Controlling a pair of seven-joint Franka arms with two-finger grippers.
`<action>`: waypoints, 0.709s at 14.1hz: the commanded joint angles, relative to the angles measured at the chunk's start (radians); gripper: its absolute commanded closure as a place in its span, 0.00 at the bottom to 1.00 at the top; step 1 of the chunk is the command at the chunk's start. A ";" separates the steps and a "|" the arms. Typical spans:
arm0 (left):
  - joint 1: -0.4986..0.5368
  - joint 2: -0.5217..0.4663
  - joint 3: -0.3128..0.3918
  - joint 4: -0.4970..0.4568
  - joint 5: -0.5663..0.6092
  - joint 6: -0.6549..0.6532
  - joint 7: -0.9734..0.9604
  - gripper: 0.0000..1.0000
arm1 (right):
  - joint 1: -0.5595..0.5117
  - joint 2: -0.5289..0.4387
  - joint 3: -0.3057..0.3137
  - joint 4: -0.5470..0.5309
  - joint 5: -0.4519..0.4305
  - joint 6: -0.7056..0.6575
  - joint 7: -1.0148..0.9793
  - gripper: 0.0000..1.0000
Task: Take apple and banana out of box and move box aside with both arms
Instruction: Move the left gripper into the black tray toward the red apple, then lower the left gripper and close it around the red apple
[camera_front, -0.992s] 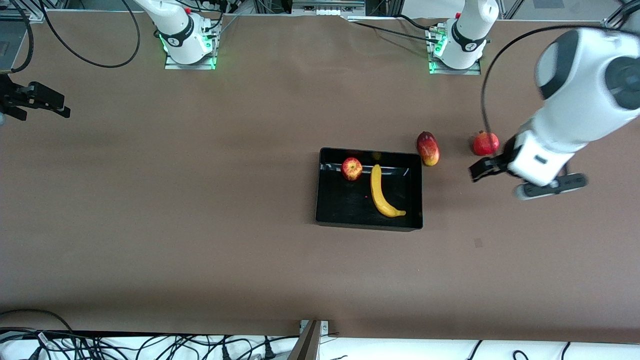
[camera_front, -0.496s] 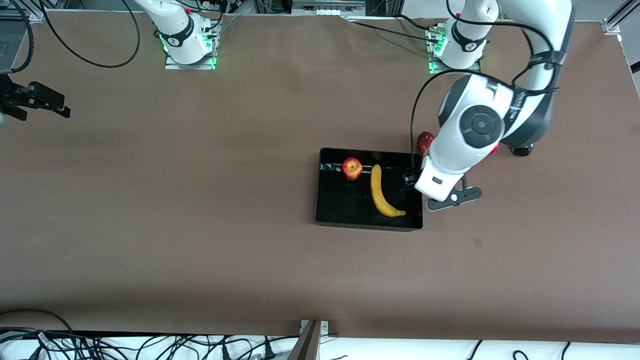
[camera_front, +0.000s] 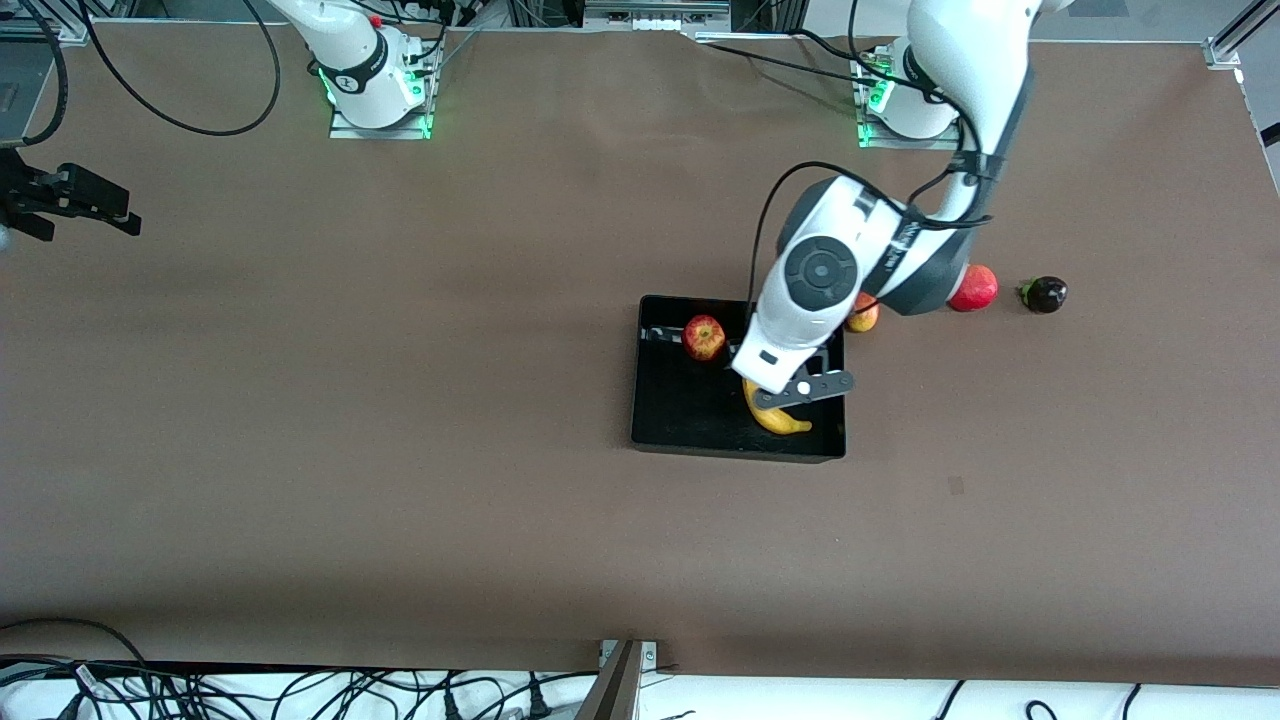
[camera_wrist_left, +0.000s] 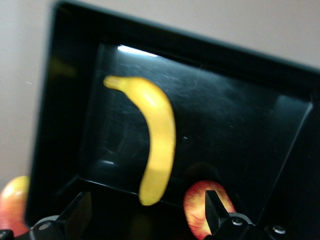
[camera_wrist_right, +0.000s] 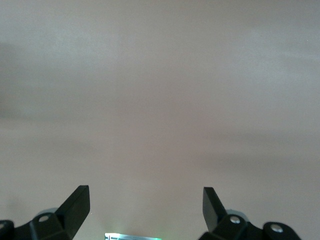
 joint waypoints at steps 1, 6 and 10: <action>-0.050 0.039 0.016 0.003 -0.004 0.041 -0.033 0.00 | -0.010 0.009 0.007 0.022 0.020 -0.019 -0.002 0.00; -0.093 0.094 0.007 -0.001 -0.015 0.082 -0.039 0.00 | -0.010 0.007 0.007 0.022 0.020 -0.019 -0.002 0.00; -0.096 0.111 -0.009 -0.017 -0.021 0.131 -0.060 0.00 | -0.011 0.007 0.007 0.022 0.020 -0.019 -0.001 0.00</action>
